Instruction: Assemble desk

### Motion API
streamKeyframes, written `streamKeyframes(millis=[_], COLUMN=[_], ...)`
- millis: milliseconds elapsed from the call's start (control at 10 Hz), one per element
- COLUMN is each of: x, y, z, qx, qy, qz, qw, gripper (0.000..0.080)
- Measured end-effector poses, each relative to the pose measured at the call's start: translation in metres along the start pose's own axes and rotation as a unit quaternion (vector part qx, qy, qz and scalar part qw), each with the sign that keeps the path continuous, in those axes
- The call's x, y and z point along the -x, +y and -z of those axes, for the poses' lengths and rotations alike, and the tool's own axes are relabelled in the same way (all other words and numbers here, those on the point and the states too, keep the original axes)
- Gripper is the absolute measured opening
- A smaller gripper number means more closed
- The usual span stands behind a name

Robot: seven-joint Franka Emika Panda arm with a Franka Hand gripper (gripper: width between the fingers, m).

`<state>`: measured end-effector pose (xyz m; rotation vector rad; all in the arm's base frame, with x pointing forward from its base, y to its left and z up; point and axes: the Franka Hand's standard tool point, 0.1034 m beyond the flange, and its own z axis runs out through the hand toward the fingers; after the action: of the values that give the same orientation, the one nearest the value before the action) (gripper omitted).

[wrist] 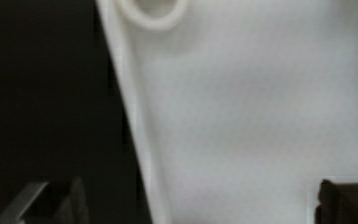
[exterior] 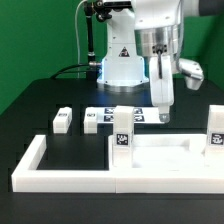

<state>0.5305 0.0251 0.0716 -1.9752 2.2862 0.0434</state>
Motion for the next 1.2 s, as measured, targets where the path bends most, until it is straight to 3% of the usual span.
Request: streamKeyframes(millis=[200, 300, 600, 800, 1000, 1100, 1200], x=[-0.012, -0.011, -0.006, 0.005, 0.004, 0.004, 0.004], y=[0.016, 0.02, 0.019, 0.017, 0.017, 0.017, 0.017], z=[-0.023, -0.033, -0.053, -0.059, -0.059, -0.059, -0.059], qx=[0.003, 0.013, 0.023, 0.033, 0.034, 0.034, 0.034], qy=[0.016, 0.018, 0.025, 0.023, 0.023, 0.023, 0.023], qz=[0.013, 0.016, 0.022, 0.012, 0.018, 0.018, 0.018], qw=[1.0, 1.0, 0.999, 0.999, 0.999, 0.999, 0.999], gripper=[0.0649, 0.0649, 0.0649, 0.0649, 0.0649, 0.0528, 0.0528])
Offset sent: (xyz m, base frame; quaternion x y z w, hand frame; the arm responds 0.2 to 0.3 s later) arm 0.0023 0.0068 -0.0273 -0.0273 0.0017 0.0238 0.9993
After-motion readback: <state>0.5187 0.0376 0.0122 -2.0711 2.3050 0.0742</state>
